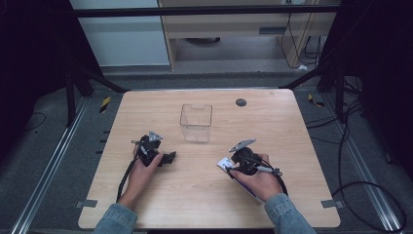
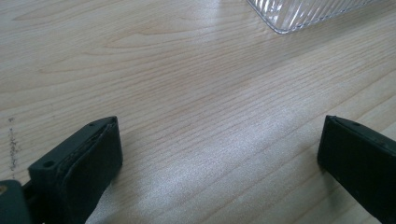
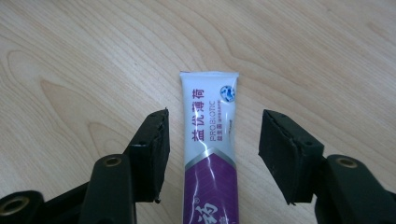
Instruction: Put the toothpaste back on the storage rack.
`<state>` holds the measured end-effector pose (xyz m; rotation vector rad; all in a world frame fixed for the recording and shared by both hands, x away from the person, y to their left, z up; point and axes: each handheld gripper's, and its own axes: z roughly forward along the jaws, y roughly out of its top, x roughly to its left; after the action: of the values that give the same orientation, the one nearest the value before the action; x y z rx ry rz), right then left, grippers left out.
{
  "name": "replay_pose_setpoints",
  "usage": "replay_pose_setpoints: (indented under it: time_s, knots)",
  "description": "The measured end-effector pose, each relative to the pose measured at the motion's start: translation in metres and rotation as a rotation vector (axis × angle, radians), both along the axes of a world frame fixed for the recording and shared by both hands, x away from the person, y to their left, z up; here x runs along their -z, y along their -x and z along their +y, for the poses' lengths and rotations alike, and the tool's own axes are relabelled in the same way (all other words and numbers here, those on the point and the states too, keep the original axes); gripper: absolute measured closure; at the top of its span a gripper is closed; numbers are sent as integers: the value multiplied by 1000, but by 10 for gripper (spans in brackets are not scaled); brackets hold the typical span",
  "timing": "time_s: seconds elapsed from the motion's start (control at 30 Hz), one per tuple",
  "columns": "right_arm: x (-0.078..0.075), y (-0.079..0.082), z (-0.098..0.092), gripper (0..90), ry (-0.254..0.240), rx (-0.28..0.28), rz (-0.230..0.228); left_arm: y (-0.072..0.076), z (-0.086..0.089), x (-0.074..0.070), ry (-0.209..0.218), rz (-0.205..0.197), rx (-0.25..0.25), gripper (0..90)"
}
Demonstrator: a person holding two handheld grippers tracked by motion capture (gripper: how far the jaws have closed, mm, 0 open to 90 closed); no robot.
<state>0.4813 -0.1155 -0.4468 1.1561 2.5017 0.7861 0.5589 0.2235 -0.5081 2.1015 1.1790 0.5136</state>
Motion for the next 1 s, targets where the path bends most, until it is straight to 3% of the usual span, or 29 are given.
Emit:
replay_pose_setpoints:
  time_s: [0.23, 0.47, 0.83, 1.0]
  knots:
    - [7, 1, 1, 349, 4, -10, 40, 0, 0, 0, 1, 0, 2, 0]
    - [13, -1, 3, 354, 23, 15, 82, 0, 0, 0, 1, 0, 2, 0]
    - [25, -6, 5, 375, 43, 8, 129, 0, 0, 0, 0, 0, 2, 0]
    - [29, -8, 7, 415, 51, 10, 133, 0, 0, 0, 0, 0, 2, 0]
